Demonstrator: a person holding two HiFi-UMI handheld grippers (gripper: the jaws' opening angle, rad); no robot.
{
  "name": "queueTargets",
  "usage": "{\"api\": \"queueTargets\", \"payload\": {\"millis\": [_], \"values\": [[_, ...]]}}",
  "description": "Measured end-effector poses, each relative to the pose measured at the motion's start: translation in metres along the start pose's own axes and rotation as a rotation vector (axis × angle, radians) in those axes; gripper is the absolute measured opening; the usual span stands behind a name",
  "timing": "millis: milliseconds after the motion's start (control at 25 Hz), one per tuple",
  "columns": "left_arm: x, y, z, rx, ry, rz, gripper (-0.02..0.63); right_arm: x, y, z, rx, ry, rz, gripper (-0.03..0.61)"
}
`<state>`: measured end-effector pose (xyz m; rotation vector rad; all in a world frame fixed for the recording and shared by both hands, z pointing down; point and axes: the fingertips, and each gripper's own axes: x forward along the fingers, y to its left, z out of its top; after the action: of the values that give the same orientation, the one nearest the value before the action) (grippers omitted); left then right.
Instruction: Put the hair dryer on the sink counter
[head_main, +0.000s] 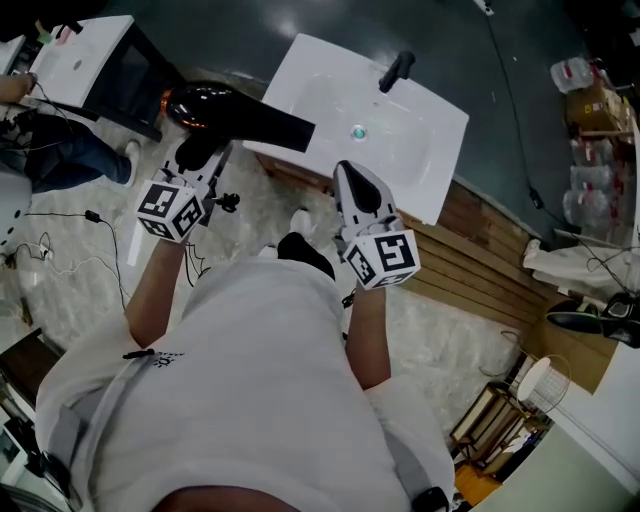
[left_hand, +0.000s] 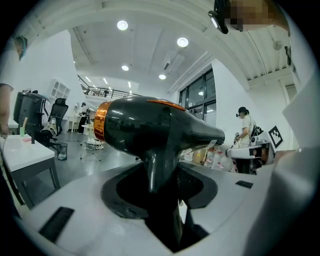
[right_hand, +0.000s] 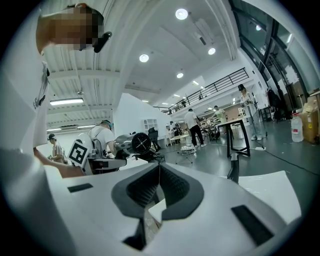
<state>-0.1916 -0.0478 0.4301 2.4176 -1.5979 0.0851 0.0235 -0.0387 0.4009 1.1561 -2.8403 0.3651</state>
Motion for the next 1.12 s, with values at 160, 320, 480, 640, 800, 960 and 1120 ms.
{"api": "queueTargets", "payload": {"millis": [160,320,480,640,800,960,1120], "values": [[0.021,-0.003,0.006,-0.003,0.005,0.007,0.172,0.007,-0.023,0.003,0.009,-0.002,0.012,0.008],[0.041,-0.007,0.012,0.008,0.014,0.012,0.172,0.014,-0.042,0.009,0.015,0.000,0.023,0.008],[0.056,-0.009,0.017,0.018,0.018,0.018,0.172,0.020,-0.059,0.014,0.020,-0.006,0.034,0.008],[0.069,-0.008,0.021,0.023,0.019,0.032,0.172,0.028,-0.073,0.020,0.019,-0.006,0.048,0.008],[0.081,-0.010,0.023,0.024,0.019,0.045,0.173,0.032,-0.087,0.021,0.021,-0.005,0.063,0.008],[0.090,-0.009,0.022,0.020,0.020,0.060,0.172,0.037,-0.097,0.021,0.019,0.001,0.078,0.008],[0.093,-0.008,0.020,0.016,0.020,0.073,0.172,0.038,-0.103,0.018,0.020,0.008,0.086,0.008]]}}
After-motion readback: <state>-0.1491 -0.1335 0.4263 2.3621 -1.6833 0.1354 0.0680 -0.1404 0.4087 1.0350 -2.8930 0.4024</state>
